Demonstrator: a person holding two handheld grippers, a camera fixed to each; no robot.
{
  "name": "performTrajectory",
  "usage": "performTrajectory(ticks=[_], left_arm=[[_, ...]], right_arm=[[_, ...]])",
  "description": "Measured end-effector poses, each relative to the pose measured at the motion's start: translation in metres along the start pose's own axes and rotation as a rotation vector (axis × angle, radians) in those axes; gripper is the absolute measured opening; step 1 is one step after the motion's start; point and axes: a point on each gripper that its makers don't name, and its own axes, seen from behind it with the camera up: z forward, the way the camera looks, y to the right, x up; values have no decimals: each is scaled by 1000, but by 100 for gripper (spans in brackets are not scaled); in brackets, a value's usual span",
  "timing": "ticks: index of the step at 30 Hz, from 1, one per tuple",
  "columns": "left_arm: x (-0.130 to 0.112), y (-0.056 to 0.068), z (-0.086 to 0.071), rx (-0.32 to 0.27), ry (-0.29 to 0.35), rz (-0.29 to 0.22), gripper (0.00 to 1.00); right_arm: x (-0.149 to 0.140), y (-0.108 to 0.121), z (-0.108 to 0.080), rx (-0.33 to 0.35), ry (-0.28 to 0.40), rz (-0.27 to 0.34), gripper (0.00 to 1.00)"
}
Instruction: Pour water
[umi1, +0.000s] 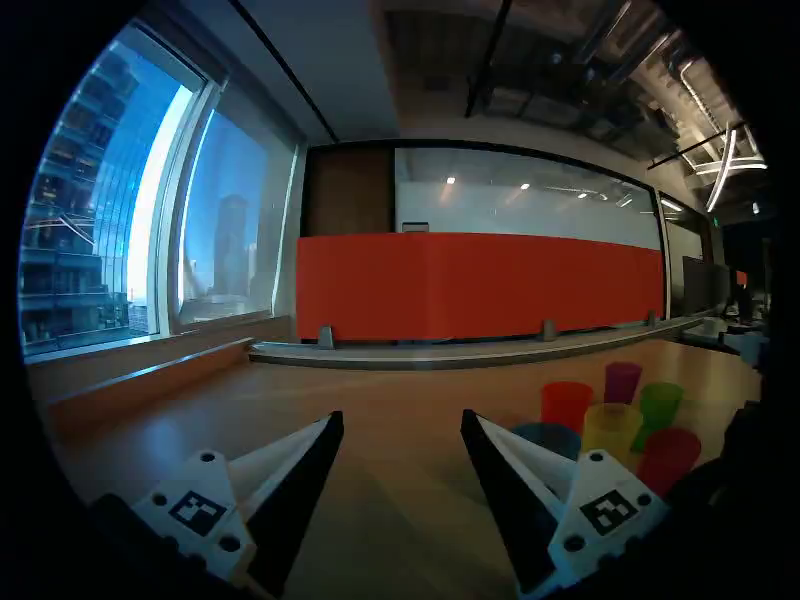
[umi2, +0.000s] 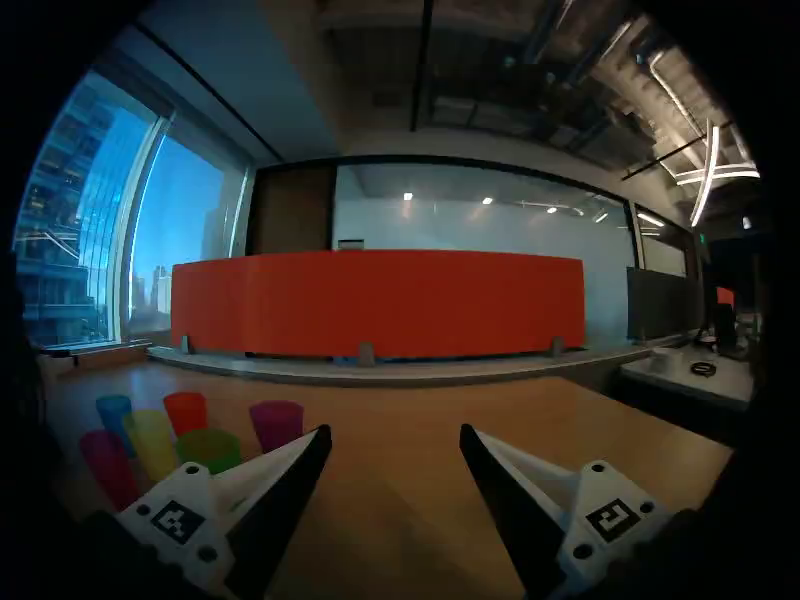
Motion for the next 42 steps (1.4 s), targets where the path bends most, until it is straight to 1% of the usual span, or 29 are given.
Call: performTrajectory(ticks=[15, 42], left_arm=[[0, 0, 0, 0, 0, 0, 87], [0, 0, 0, 0, 0, 0, 87]], right_arm=[[1, 5, 0, -6, -4, 0, 99], [0, 6, -2, 4, -6, 1, 99]])
